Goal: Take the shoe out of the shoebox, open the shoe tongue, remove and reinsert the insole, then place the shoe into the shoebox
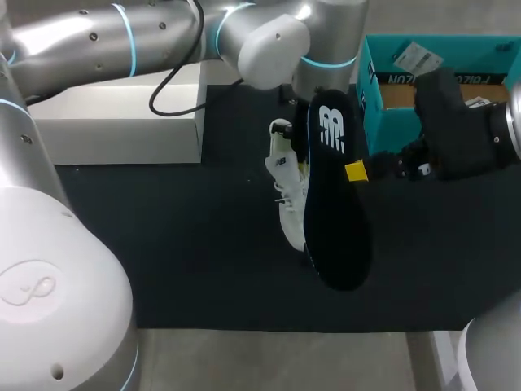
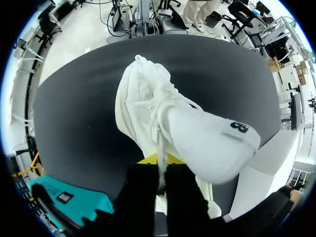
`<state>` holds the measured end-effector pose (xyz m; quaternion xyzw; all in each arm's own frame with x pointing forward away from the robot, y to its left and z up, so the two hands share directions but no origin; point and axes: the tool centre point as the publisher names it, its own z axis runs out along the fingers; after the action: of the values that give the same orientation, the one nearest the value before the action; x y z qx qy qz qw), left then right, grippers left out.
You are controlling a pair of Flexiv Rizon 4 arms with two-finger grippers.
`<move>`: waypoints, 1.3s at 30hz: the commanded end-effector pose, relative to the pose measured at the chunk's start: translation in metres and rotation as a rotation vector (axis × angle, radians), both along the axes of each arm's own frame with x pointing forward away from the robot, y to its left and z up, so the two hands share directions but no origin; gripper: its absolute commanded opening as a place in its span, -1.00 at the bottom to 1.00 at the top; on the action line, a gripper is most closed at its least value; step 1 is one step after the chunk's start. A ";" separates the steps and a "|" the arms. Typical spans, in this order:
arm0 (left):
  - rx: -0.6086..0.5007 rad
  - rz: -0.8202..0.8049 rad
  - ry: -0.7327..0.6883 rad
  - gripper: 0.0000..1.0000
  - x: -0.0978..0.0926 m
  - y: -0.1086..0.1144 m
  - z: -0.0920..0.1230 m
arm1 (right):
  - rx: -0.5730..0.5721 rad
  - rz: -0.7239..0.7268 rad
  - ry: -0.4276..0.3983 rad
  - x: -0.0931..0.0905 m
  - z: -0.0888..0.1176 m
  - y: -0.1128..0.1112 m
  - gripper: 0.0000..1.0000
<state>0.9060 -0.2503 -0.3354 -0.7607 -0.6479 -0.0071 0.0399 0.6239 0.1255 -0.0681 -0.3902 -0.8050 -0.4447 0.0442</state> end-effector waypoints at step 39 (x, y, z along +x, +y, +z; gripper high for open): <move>-0.046 -0.053 0.100 1.00 0.000 -0.011 -0.019 | -0.003 0.001 0.005 0.004 0.000 0.004 -1.00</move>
<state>0.9067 -0.2661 -0.3524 -0.7752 -0.6275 0.0342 0.0649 0.6238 0.1255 -0.0681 -0.3902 -0.8050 -0.4447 0.0442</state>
